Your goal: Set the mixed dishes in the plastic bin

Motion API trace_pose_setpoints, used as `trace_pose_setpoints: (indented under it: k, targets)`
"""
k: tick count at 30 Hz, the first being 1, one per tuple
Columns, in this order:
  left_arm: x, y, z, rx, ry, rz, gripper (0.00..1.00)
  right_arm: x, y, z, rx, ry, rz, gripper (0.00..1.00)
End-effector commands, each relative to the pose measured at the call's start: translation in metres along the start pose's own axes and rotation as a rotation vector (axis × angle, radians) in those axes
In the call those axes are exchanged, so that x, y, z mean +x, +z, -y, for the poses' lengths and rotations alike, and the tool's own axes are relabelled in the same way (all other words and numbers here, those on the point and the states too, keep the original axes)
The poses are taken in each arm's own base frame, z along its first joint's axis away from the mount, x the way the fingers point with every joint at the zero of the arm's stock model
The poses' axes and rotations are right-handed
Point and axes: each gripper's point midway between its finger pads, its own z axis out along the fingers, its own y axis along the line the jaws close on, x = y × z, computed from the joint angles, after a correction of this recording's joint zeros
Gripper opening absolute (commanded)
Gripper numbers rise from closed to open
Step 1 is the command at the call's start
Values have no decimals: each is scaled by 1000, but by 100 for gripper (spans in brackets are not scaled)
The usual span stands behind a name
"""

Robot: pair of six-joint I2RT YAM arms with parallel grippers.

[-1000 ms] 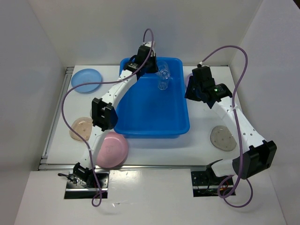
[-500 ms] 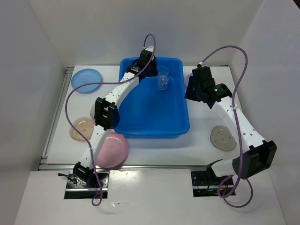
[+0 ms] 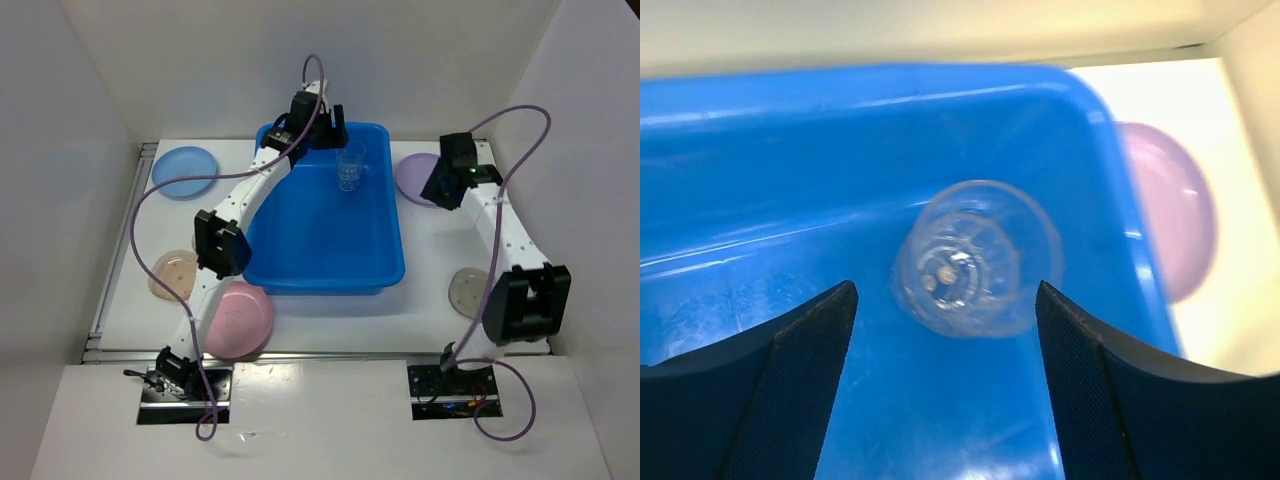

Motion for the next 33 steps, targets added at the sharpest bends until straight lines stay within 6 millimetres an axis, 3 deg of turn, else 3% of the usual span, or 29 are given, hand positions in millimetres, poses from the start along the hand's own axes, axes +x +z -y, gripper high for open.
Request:
trace_pose_setpoints:
  k: [1,7,8,9,10,11,12,14,15,16,20,25,33]
  targets:
    - [-97,-86,52,141,2,185,80,-26,33,34,65,148,21,44]
    - [-117,-144,52,120,77,222,83,-32,88,67,57,296,-53,44]
    - [-103,-139,45,106,77,186,85,-35,95,66,56,296,-50,44]
    - [-109,-150,42,102,83,202,85,-31,108,72,75,304,-73,44]
    - [-106,-151,40,100,83,197,85,-39,111,71,78,314,-58,44]
    - [-92,-151,31,92,81,162,85,-40,116,70,81,326,-61,44]
    - [-90,-151,30,96,72,171,85,-41,120,70,82,326,-64,44]
    - [-79,-149,10,81,54,156,85,-48,131,67,75,354,-47,44]
    - [-86,-162,14,97,46,197,86,-51,134,67,80,354,-37,44]
    - [-59,-153,-7,61,38,142,86,-53,141,66,82,366,-41,42]
    - [-55,-170,-34,-9,35,158,88,-56,159,68,108,379,-47,41]
    - [-60,-175,-43,-25,38,168,89,-56,178,70,140,445,-50,40]
    - [-53,-172,-52,-59,45,159,89,-35,198,79,215,477,-82,40]
